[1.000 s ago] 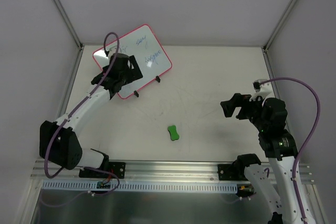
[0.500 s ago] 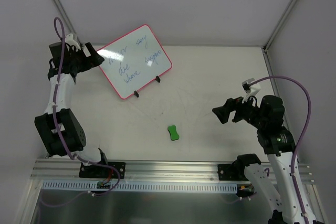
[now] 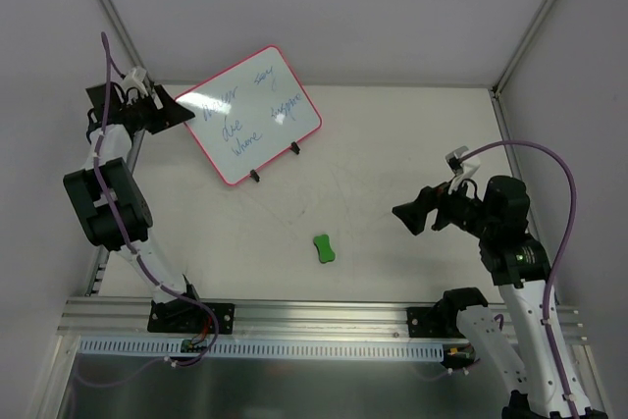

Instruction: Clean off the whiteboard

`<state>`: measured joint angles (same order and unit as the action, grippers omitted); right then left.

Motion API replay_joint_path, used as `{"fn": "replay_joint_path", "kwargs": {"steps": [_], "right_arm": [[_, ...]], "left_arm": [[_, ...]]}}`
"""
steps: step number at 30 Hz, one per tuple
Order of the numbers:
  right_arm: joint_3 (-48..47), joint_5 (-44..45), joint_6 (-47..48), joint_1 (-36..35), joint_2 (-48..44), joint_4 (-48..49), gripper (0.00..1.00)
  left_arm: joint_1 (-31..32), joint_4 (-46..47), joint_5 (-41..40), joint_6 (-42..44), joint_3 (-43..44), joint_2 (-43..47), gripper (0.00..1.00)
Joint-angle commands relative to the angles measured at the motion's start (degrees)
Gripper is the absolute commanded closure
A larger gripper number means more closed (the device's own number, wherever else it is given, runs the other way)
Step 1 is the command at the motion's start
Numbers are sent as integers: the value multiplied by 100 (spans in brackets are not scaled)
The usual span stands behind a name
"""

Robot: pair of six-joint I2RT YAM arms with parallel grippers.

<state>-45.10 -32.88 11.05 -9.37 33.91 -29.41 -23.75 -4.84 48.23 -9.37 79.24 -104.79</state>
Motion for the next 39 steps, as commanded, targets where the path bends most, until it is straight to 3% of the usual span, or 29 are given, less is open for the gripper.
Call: {"fn": "replay_joint_path", "kwargs": {"steps": [1, 5, 21, 28, 30, 33, 36, 37, 38, 39], "right_arm": [[-262, -166, 64, -39, 107, 102, 1], [-333, -175, 55, -39, 247, 111, 1], [-499, -236, -24, -30, 537, 111, 1], [-508, -236, -6, -48, 660, 111, 1], [-517, -236, 11, -39, 678, 120, 1], [-517, -236, 38, -39, 713, 120, 1], [-500, -271, 38, -39, 731, 111, 1], [-500, -271, 46, -39, 731, 119, 1], [-491, -280, 55, -39, 722, 111, 1], [-491, -280, 64, -39, 731, 119, 1]], "left_arm": [[-112, 440, 775, 137, 443, -225, 30], [-130, 458, 1136, 75, 750, -524, 47], [-157, 739, 1699, -153, 1243, -1333, 63], [-165, 853, 1979, -285, 1225, -1377, 85], [-165, 880, 2102, -329, 1199, -1368, 100], [-165, 993, 2270, -460, 1103, -1246, 100], [-156, 1580, 2419, -776, 839, -1009, 100], [-165, 1931, 2428, -1256, 699, -930, 100], [-174, 2343, 2446, -1539, 559, -851, 100], [-174, 3331, 2455, -1864, 253, -684, 100]]}}
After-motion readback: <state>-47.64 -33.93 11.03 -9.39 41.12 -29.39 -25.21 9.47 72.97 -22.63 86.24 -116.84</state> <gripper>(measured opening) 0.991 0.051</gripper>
